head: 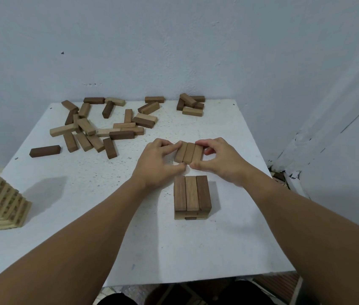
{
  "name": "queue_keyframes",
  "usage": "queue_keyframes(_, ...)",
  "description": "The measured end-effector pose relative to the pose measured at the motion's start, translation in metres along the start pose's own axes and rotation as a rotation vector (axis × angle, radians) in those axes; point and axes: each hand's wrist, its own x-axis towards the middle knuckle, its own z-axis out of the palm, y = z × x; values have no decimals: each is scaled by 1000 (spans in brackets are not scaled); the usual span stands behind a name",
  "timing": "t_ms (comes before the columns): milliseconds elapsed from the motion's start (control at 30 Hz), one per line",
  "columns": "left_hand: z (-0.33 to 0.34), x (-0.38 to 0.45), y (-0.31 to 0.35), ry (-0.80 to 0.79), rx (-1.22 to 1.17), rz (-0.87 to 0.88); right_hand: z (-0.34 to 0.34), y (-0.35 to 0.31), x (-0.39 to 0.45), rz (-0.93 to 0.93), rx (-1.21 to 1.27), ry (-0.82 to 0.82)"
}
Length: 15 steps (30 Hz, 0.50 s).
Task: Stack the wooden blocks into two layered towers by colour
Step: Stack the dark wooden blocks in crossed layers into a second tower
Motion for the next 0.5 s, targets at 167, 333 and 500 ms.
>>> queue_keyframes(167, -1, 0, -3, -29, 58, 33, 2, -2, -2, -3, -18, 2)
queue_keyframes(333, 1, 4, -6, -21, 51, 31, 2, -3, 0, 6, -22, 2)
queue_keyframes(500, 2, 8, -6, -20, 47, 37, 2, -5, 4, 11, -26, 17)
